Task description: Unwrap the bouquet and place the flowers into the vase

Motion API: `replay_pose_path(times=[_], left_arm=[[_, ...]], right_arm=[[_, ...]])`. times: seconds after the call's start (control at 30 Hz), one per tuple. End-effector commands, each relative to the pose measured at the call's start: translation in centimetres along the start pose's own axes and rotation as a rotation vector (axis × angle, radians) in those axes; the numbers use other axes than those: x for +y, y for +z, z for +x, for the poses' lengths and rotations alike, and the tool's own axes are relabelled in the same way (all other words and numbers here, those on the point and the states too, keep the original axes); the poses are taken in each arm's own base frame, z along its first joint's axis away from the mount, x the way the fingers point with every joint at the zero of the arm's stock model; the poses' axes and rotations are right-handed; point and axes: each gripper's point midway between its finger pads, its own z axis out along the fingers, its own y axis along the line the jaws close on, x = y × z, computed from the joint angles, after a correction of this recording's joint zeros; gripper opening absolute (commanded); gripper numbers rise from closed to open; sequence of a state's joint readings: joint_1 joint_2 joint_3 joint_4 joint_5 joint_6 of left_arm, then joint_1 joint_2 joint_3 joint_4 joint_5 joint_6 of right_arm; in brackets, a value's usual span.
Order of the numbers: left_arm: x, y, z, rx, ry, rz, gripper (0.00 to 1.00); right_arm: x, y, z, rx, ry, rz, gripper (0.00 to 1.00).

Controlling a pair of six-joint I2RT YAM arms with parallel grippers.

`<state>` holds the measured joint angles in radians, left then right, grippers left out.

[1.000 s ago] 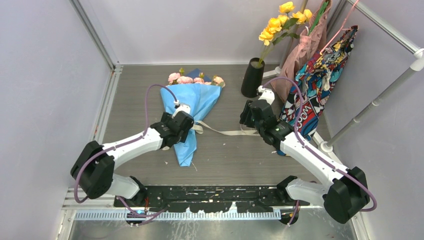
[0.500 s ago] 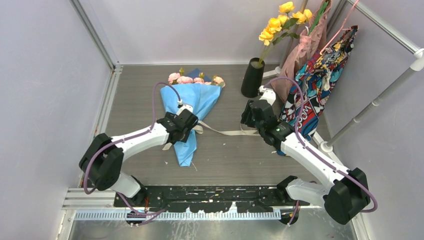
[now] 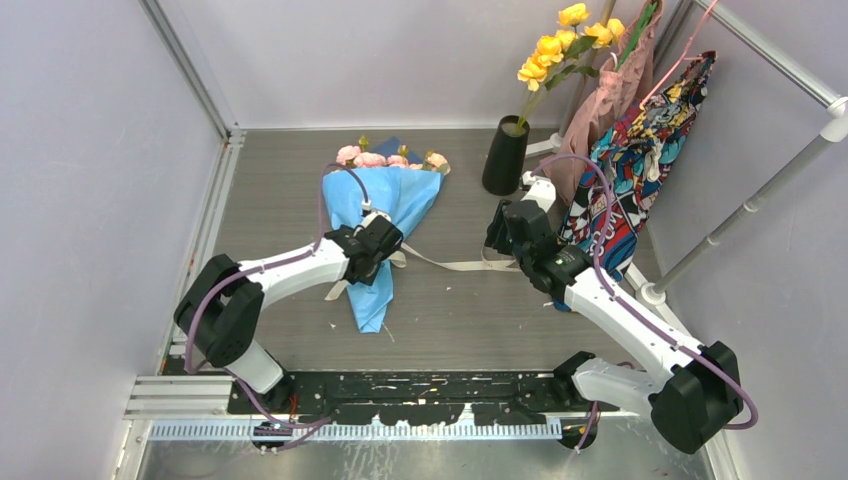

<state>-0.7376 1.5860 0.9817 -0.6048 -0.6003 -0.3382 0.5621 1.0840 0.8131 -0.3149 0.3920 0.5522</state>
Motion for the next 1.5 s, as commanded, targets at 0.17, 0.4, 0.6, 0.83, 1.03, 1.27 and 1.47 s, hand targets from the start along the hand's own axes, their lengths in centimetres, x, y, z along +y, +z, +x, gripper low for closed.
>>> replay_pose_path(times=[0.17,0.4,0.6,0.83,1.03,1.27,1.47], left_arm=[[-0.1,-0.1,-0.9,0.014,-0.008,-0.016,0.59],[0.0,0.0,-1.0,0.017,-0.008,-0.024,0.27],[0.4,-0.5,-1.0,-0.005,-0.031,-0.029,0.00],[0.4,-0.9,-0.9,-0.009,-0.037,-0.002,0.05],[-1.4,-0.8,-0.5,0.004,-0.045,0.089,0.63],[-1.3,0.1,-1.2,0.008,-0.024,0.044,0.60],[-1.2,1.0,-1.6,0.004,-0.032,0.028,0.55]], right_arm=[[0.0,-0.3,-0.8,-0.044,0.009,0.000,0.50],[-0.3,-0.5,-0.8,-0.045,0.010,0.008,0.50],[-0.2,-0.4,-0.6,-0.040,0.012,0.006,0.50],[-0.1,-0.2,-0.4,-0.030,0.008,0.001,0.50],[0.0,-0.1,-0.4,-0.029,0.011,-0.002,0.50],[-0.3,-0.3,-0.2,-0.032,0.006,0.004,0.50],[-0.5,-0.2,0.1,-0.025,0.001,0.008,0.50]])
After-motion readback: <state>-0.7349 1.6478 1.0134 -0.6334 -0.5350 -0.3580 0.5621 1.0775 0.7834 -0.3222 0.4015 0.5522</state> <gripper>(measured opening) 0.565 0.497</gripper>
